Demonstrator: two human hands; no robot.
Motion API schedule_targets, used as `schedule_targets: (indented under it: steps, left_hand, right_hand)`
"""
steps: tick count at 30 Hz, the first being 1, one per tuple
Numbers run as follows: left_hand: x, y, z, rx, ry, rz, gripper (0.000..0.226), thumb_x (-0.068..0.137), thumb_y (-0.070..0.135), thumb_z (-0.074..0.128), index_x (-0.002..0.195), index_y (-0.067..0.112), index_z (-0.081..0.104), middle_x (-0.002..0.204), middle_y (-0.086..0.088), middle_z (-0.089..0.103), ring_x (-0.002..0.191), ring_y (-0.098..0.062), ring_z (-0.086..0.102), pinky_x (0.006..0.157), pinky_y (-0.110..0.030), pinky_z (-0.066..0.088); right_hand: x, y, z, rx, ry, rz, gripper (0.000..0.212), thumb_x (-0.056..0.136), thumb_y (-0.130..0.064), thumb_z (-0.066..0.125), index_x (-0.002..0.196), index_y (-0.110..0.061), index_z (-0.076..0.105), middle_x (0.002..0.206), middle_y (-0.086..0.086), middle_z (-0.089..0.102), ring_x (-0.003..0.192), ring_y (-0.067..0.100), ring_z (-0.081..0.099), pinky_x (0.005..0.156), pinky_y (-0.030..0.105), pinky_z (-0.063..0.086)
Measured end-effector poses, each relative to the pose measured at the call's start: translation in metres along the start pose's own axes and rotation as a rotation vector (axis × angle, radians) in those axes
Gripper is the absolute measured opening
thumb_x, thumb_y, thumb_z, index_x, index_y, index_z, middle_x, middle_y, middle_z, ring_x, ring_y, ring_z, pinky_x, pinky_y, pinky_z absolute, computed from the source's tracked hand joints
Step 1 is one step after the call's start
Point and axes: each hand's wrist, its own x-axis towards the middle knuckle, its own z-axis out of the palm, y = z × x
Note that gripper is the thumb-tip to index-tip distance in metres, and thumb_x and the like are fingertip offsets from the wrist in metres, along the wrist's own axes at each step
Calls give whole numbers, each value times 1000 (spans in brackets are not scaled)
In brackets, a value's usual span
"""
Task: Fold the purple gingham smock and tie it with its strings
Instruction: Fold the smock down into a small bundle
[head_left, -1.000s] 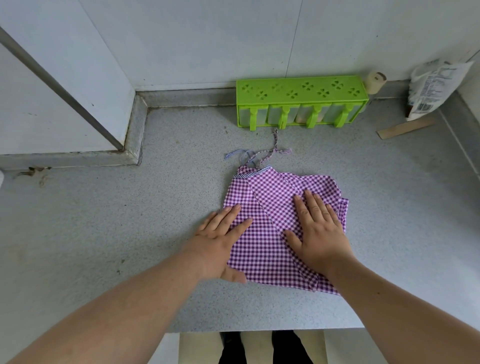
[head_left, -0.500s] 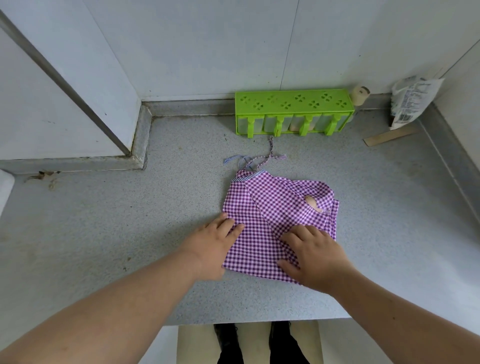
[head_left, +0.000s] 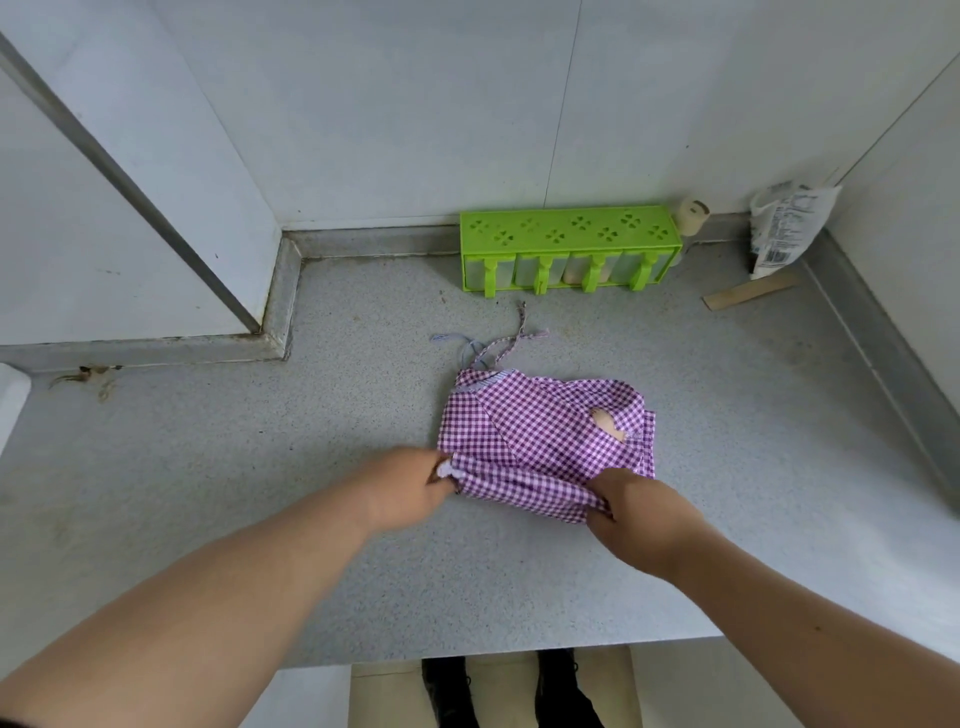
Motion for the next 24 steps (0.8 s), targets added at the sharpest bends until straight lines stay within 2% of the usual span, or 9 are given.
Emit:
schedule_targets:
  steps: [2,5,7,9,11,13,18,21,24]
  left_hand:
    - [-1,3,-5,-68,-19,-37,28,109,47,43,116,29,64,108,5,69,99,-14,65,91,-36,56]
    - [-3,3,-6,-103,-29,-82,33,110,48,38,121,28,61,112,4,67,102,-15,64,92,-35,54]
    - [-2,-1,-3,-156,-26,-124,36,110,49,36,120,26,62,106,2,68,98,-16,65,86,-34,53]
    - [0,-7,0,-221,-35,-164,40,110,52,35,130,28,59,108,3,67,98,-16,65,88,-34,54]
    - [0,-8,2,-307,-54,-186,43,109,53,34,142,33,53,115,6,67,103,-14,65,96,-36,54]
    - [0,-7,2,-387,-70,-208,44,110,50,34,147,34,51,120,7,66,106,-13,63,100,-36,51]
    - [4,-7,8,-511,-66,-278,46,111,47,34,151,31,50,135,5,64,122,-18,60,116,-45,44]
    - [6,-4,11,-569,-26,-330,44,112,42,35,150,24,51,135,0,64,121,-20,60,111,-39,46]
    - [11,0,16,-508,43,-375,44,112,44,31,139,20,56,116,1,65,104,-17,62,90,-32,48]
  right_hand:
    - [3,4,-13,26,-29,23,26,101,-38,51,124,-29,60,106,-6,66,90,10,62,70,16,45]
    - [4,11,-31,47,-135,45,60,91,-57,65,142,-38,38,120,-8,62,102,13,62,88,26,53]
    - [5,16,-39,36,-200,49,73,85,-60,70,146,-41,36,129,-10,59,109,12,60,93,25,52]
    - [8,18,-45,9,-205,41,55,91,-54,68,141,-38,49,132,-9,63,108,9,59,92,22,48]
    - [13,17,-49,60,-147,47,45,96,-48,64,139,-39,54,135,-8,63,115,12,60,100,28,49]
    - [20,14,-52,149,-102,68,46,98,-44,60,144,-42,50,141,-9,59,126,17,58,108,36,47]
    - [47,2,-50,66,-118,146,43,107,-47,42,141,-24,51,142,5,61,125,24,59,107,38,46]
    - [63,-4,-47,-3,-75,199,50,106,-51,39,147,-21,46,142,7,61,126,28,60,107,41,48]
    - [76,-9,-46,-68,-13,233,49,105,-54,40,141,-23,50,127,2,68,114,25,65,94,38,55]
